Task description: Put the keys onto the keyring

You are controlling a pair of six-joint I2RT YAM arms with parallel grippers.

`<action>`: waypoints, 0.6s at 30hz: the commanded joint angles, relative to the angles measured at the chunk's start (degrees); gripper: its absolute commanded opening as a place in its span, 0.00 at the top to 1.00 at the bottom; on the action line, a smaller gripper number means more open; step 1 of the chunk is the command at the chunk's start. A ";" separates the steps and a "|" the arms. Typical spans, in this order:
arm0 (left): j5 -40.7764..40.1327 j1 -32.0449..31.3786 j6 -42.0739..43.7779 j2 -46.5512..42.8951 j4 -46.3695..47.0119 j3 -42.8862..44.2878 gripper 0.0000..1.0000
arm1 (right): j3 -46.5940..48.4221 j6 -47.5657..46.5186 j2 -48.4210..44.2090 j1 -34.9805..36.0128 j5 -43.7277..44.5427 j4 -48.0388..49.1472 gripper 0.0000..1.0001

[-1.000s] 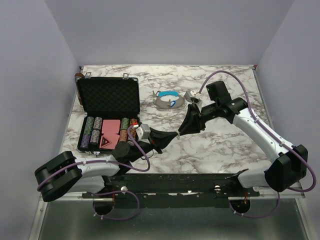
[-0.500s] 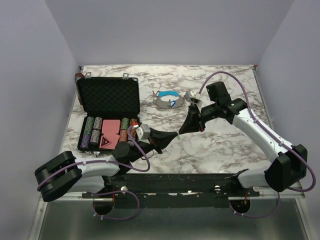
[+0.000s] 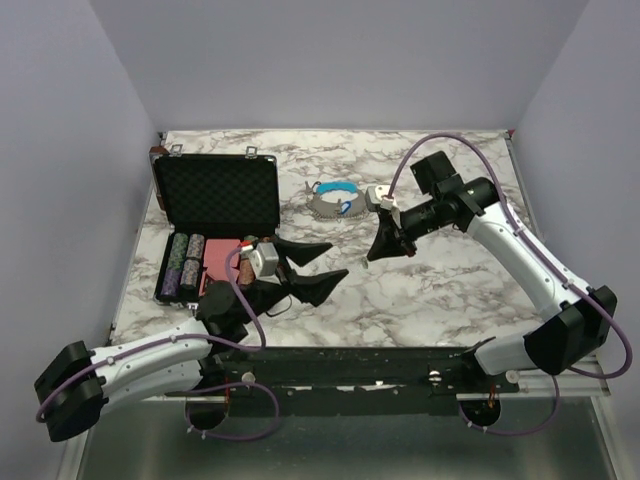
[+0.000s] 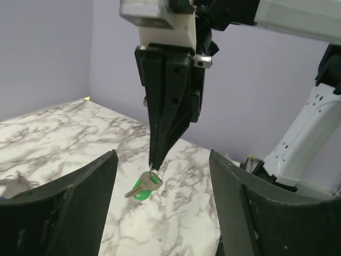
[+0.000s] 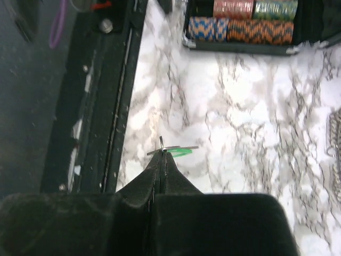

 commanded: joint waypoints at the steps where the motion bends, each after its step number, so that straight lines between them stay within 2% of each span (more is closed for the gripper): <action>1: 4.46 1.05 8.24 -7.01 -36.10 7.77 0.21 | 2.34 -11.58 1.32 1.54 12.84 -12.82 1.00; 4: 6.40 1.14 12.46 -6.40 -45.90 11.99 0.19 | 2.52 -11.59 0.97 3.38 16.71 -12.39 1.00; 8: 8.69 1.14 16.07 -1.40 -50.93 17.79 0.17 | 3.39 -10.28 1.14 5.67 18.75 -11.68 0.99; 10: 10.35 1.14 17.22 1.76 -50.41 19.73 0.19 | 3.75 -9.75 1.23 6.11 18.40 -11.68 1.00; 13: 12.73 1.05 17.75 5.46 -47.52 21.14 0.29 | 3.83 -9.04 1.23 6.64 18.31 -11.51 1.00; 18: 14.85 0.88 17.22 8.45 -41.63 21.41 0.39 | 3.66 -8.60 1.05 6.82 17.69 -11.42 1.00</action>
